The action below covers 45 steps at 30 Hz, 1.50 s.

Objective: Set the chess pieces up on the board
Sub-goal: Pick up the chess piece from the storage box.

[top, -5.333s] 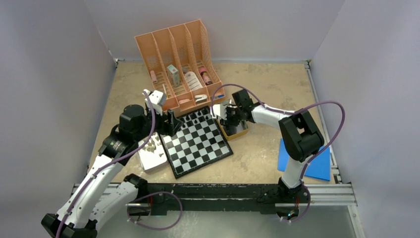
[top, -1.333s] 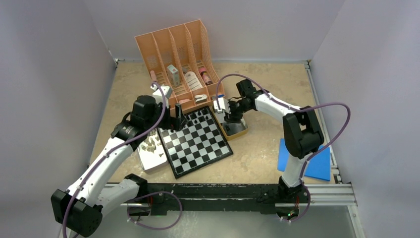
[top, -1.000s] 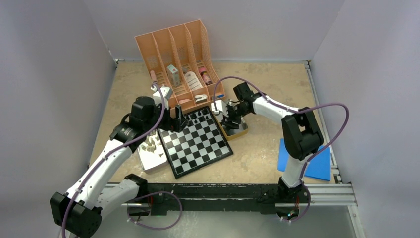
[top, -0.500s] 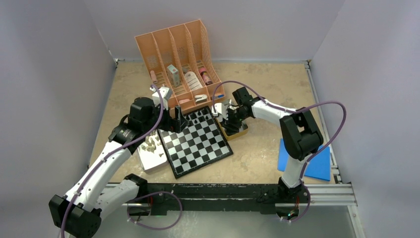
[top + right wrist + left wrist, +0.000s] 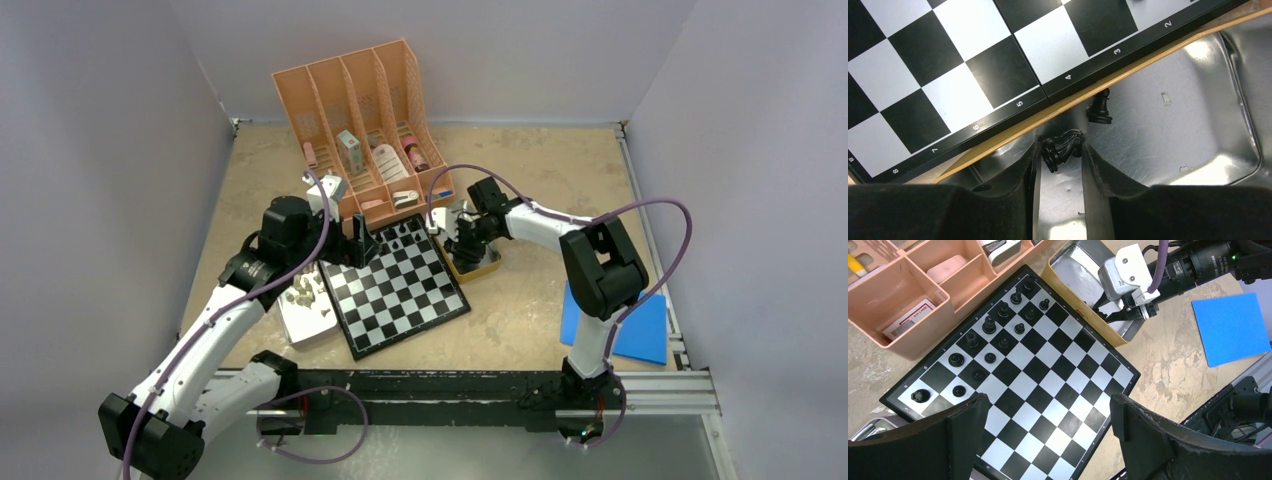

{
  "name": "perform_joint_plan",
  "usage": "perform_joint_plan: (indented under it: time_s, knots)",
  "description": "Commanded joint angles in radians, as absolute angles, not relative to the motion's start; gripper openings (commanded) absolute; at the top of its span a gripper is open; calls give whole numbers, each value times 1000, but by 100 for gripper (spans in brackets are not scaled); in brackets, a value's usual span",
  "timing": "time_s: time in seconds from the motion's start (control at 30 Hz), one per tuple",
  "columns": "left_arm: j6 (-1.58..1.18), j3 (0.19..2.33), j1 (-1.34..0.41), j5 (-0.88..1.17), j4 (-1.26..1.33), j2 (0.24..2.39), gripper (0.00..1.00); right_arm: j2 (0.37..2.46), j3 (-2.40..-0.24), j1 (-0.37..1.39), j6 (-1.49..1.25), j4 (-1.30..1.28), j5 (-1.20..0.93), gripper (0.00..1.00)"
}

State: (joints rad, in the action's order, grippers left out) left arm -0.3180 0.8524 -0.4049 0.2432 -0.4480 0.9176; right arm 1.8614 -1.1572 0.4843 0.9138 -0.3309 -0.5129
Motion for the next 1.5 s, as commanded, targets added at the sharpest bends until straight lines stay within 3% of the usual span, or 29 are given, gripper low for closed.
perform_joint_plan:
  time_s: [0.0, 0.17, 0.5, 0.77, 1.0, 1.13, 1.47]
  knots:
    - [-303, 848, -399, 249, -398, 899, 91, 1868, -1159, 482, 884, -279, -450, 27]
    - [-302, 849, -399, 248, -397, 900, 91, 1861, -1182, 461, 885, -265, -444, 20]
    - [-308, 845, -399, 232, -397, 905, 91, 1871, -1203, 425, 889, -204, -432, 14]
    - [-318, 846, -399, 224, -401, 915, 91, 1874, -1191, 421, 899, -168, -419, 14]
    - [-371, 872, -399, 247, -429, 990, 100, 1777, -1162, 420, 926, -125, -425, 14]
    - [-399, 906, -397, 286, -443, 1052, 100, 1715, -1141, 421, 955, -101, -448, 14]
    - [-533, 987, -345, 541, -400, 1101, 75, 1548, -1074, 442, 1010, -45, -590, 15]
